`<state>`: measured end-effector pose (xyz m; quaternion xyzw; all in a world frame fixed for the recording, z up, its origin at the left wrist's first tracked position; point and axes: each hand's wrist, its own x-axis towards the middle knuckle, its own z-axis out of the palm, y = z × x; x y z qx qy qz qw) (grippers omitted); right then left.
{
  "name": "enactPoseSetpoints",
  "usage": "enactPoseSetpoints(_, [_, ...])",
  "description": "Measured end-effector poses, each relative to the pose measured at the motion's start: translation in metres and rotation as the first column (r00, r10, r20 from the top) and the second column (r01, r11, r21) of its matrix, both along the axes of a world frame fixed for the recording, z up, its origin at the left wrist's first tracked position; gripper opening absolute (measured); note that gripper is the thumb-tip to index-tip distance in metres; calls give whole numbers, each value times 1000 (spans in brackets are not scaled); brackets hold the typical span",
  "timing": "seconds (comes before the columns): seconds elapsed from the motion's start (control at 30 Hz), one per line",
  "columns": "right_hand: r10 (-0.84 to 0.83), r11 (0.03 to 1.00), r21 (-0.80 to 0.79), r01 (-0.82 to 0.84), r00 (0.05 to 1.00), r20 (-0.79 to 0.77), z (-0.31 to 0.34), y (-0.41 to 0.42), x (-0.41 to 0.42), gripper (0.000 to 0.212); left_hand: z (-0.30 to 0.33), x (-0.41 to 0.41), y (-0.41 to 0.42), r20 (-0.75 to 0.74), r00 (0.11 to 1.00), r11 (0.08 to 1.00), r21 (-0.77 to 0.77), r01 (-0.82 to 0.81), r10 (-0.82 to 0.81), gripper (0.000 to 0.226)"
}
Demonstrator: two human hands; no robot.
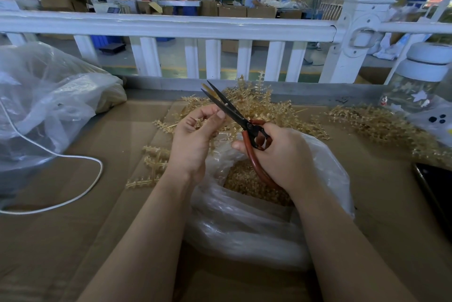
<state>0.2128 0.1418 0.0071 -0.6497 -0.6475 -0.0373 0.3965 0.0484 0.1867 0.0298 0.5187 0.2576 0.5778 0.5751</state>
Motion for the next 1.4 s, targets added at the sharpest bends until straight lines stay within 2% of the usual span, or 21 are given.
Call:
enactPoseSetpoints(0.2, [0,1000,-10,0,1000,-20,0,1,1,66,-1,0,1,-6,1000,1000,-12,-4,4,17])
enactPoseSetpoints(0.43, [-2,1000,-5,2,999,-41,-2,2,0,59,-2,0,2,-37,999,999,-45,-31,29,17])
enactPoseSetpoints(0.67, [21,998,-53,-25,997,-79,-2,1,0,49,-5,-1,7,17,998,981,-183,-63,68,2])
enactPoseSetpoints(0.83, [54,991,-116,-62,996,-73,2,-1,-2,44,-9,-1,12,60,988,952,-283,-117,139,6])
enactPoseSetpoints(0.97, [43,992,-110,-69,975,-219,1,2,0,38,-11,-3,15,69,994,966,-248,-68,87,8])
enactPoseSetpoints(1.1, [64,988,-100,-117,903,-425,2,5,0,46,-11,0,12,60,998,979,-202,-7,20,6])
enactPoseSetpoints(1.17, [88,984,-88,-154,855,-511,2,7,-1,31,-10,1,11,64,998,979,-203,14,-1,5])
enactPoseSetpoints(1.27, [110,975,-100,-197,826,-554,0,10,-1,12,-10,2,9,57,998,981,-191,44,-34,6])
enactPoseSetpoints(1.4, [135,964,-102,-245,784,-606,2,10,-4,12,-9,2,9,69,997,977,-205,59,-46,5])
